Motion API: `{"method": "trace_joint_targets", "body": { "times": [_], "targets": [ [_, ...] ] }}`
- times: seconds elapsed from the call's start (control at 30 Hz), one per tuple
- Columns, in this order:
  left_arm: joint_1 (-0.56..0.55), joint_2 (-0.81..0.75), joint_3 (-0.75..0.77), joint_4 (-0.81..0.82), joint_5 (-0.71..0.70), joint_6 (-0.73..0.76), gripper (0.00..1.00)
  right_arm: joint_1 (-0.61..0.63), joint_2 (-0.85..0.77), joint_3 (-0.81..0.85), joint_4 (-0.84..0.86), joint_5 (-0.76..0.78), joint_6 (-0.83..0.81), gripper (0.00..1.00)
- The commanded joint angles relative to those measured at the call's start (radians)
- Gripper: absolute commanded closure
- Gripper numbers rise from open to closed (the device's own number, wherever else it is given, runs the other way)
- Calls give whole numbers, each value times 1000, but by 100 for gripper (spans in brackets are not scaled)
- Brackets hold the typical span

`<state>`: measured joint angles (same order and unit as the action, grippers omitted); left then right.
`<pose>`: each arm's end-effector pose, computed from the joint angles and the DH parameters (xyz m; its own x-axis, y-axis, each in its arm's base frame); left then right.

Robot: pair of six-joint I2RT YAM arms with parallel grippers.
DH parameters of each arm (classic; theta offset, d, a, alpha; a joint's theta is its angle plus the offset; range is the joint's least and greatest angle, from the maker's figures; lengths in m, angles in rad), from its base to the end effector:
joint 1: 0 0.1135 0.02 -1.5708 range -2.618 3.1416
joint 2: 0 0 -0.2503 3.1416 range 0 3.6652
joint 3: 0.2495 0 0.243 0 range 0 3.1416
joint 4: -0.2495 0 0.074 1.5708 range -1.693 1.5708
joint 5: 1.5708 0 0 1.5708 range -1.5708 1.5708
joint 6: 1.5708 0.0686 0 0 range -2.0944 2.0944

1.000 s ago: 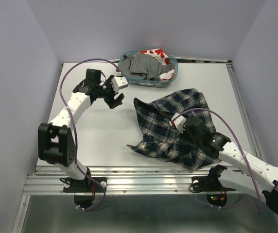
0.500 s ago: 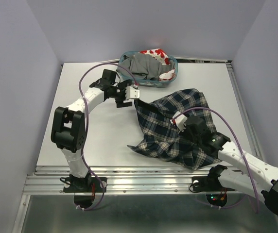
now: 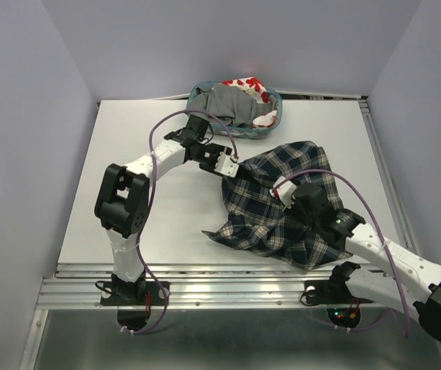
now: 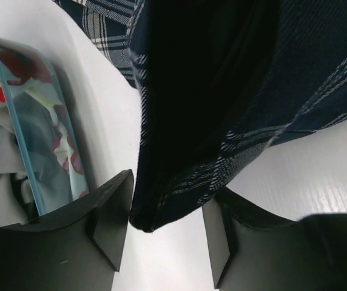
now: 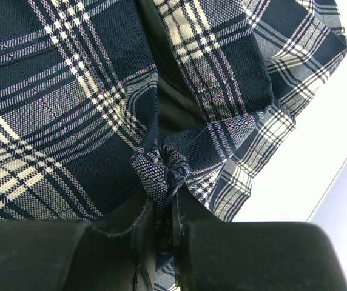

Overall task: Fold and stack the skirts
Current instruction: Flatten the skirt out

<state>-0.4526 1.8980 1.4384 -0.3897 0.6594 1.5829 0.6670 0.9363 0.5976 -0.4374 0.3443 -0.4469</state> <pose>0.3618 -0.2227 0.2036 0.7177 0.5298 -0.4520 0.6666 -0.3348 0.6660 0.1813 0.1133 0.1964 -0.3265 -0.7748 -0.5414 -0.5923 0.6140 -0.5216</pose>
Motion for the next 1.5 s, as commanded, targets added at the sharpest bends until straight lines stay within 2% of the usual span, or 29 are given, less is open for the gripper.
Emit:
{"method": "trace_joint_targets", "body": {
  "times": [0.0, 0.07, 0.1, 0.17, 0.23, 0.37, 0.4, 0.47, 0.57, 0.7, 0.8, 0.93, 1.1, 1.13, 1.17, 1.23, 1.3, 1.37, 1.4, 1.47],
  "targets": [
    [-32, -23, 45, -49, 13, 40, 57, -7, -11, 51, 16, 16, -24, 99],
    [-35, -37, 42, -72, 9, 26, 68, -7, -11, 53, 17, 21, -27, 99],
    [-35, -57, 40, -81, -3, -7, 80, -7, -5, 63, 16, 22, -30, 99],
    [-29, -86, 40, -98, -23, -62, 92, -7, 5, 86, 19, 16, -35, 99],
    [3, -140, 37, -110, -21, -191, 100, -7, 41, 154, 29, -19, -55, 99],
    [116, -215, 86, -124, -38, -459, 100, -7, 108, 336, 35, -70, -113, 99],
    [183, -238, 132, -130, -35, -512, 100, -26, 120, 375, 35, -96, -139, 99],
    [247, -260, 199, -136, -58, -666, 100, -52, 116, 470, 43, -151, -170, 99],
    [339, -289, 308, -228, -99, -731, 100, -125, 99, 574, 51, -226, -196, 99],
    [384, -344, 379, -382, -153, -661, 100, -271, 55, 655, 57, -376, -148, 99],
    [410, -413, 323, -417, -224, -566, 100, -362, 21, 676, 57, -442, -107, 99],
    [416, -468, 263, -510, -293, -398, 100, -374, -22, 650, 48, -507, -70, 99],
    [416, -494, 280, -715, -215, -296, 100, -374, -50, 613, -86, -702, -30, 99],
    [416, -504, 252, -709, -186, -314, 100, -374, -42, 581, -101, -711, -10, 99],
    [413, -511, 169, -671, -187, -355, 100, -374, -37, 561, -104, -729, -7, 99],
    [404, -520, 102, -597, -214, -430, 100, -374, -22, 539, -97, -714, 1, 99],
    [407, -530, 59, -462, -250, -577, 100, -374, 39, 583, -89, -610, 19, 99],
    [413, -539, 65, -317, -259, -690, 100, -374, 120, 651, -78, -526, 20, 99],
    [413, -540, 98, -276, -276, -795, 100, -383, 142, 716, -57, -439, 27, 99],
    [413, -531, 157, -156, -303, -901, 100, -383, 182, 781, 21, -355, 30, 99]
  ]
}}
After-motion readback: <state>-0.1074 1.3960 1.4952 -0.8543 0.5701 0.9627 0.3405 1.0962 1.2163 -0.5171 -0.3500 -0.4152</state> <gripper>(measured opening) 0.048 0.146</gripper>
